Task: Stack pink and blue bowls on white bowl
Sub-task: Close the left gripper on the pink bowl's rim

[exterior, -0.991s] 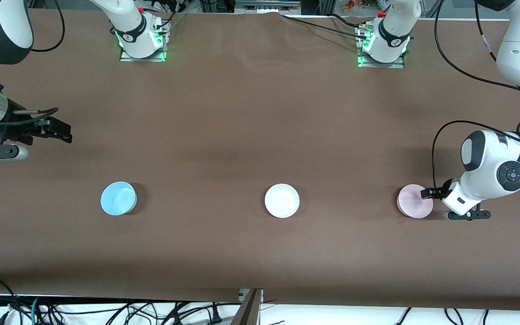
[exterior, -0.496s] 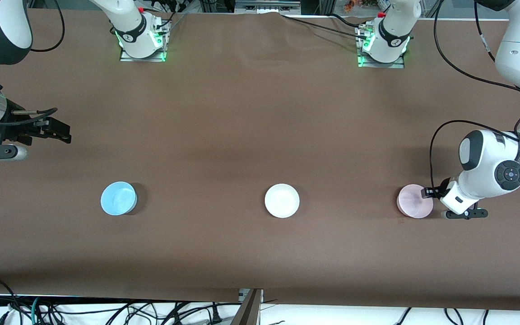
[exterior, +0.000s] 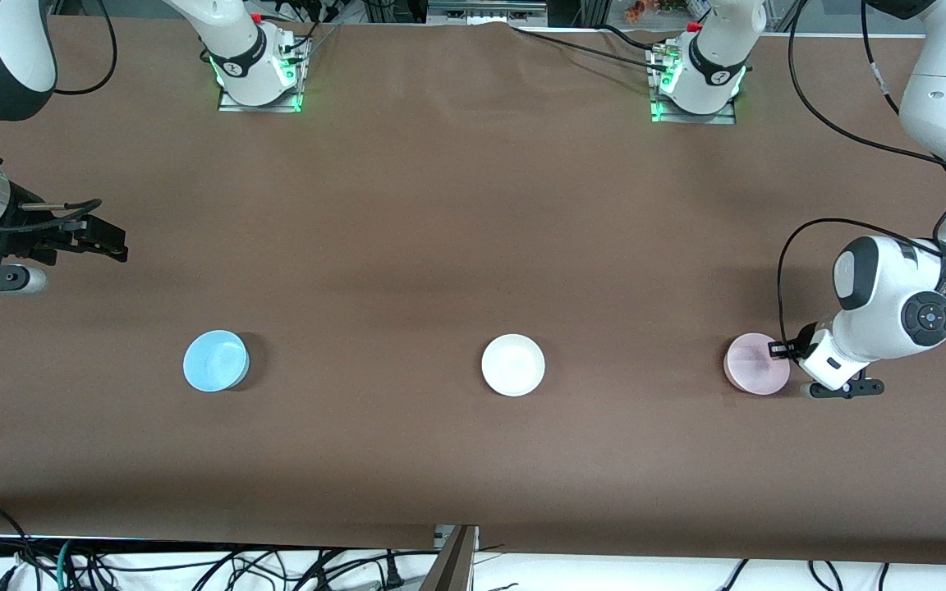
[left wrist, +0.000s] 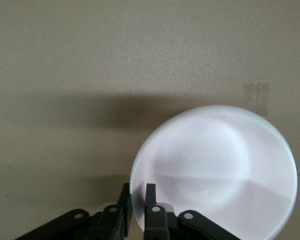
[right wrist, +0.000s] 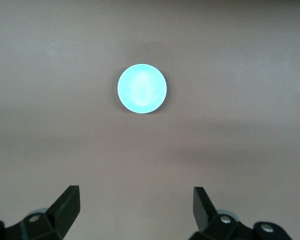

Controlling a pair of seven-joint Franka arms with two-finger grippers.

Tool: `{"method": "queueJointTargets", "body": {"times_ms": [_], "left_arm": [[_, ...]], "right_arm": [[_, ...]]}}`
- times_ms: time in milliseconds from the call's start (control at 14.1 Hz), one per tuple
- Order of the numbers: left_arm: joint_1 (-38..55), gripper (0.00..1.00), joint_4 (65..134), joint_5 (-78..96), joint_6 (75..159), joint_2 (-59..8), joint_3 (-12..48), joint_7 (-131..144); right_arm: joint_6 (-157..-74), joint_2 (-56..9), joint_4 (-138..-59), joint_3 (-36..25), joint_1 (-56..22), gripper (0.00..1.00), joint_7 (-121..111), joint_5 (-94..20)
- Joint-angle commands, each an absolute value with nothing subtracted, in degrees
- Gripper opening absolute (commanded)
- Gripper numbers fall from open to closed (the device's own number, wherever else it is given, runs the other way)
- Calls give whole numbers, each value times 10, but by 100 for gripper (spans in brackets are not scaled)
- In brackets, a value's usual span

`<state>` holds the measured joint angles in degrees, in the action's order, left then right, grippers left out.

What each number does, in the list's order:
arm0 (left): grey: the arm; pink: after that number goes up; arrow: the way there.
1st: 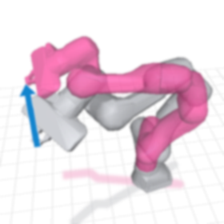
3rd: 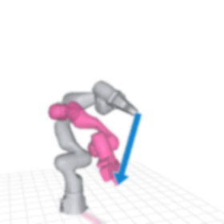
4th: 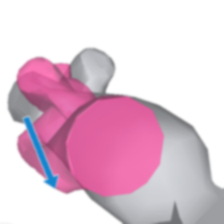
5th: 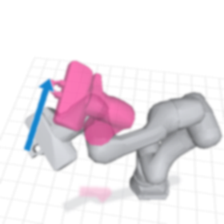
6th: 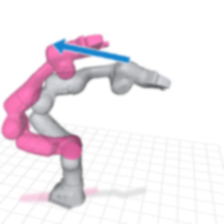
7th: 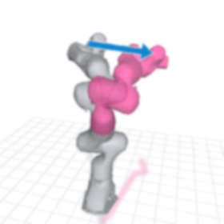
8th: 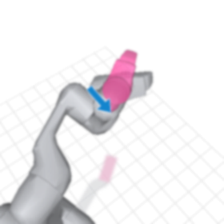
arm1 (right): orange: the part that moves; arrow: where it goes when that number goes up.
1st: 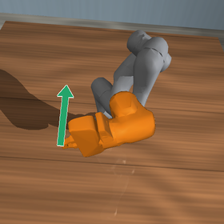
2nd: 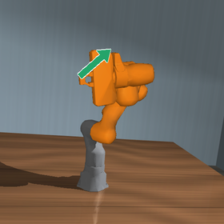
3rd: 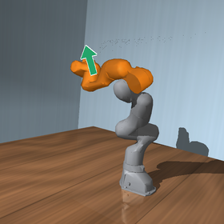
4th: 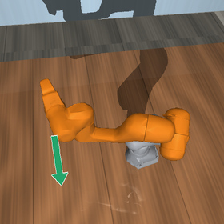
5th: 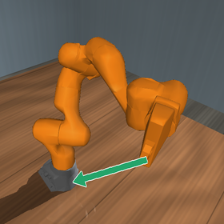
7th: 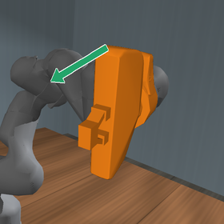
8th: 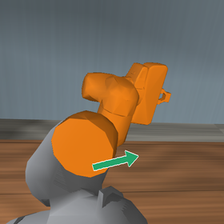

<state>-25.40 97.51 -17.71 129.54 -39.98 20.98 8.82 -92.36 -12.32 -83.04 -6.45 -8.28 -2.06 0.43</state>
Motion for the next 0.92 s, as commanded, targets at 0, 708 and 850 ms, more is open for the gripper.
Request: {"method": "queueJointTargets", "body": {"times_ms": [0, 708, 850], "left_arm": [[-254, 3, 997, -168, 1302, -377, 212, 91], [-249, 0, 976, -109, 1300, -367, 240, 156], [-250, 0, 976, -109, 1296, -360, 272, 220]], "right_arm": [[-927, -129, -826, -62, -68, 100, -17, -4], [-923, -149, -832, -62, -66, 100, -28, -4], [-929, -160, -833, -62, -67, 100, -27, -4]]}}
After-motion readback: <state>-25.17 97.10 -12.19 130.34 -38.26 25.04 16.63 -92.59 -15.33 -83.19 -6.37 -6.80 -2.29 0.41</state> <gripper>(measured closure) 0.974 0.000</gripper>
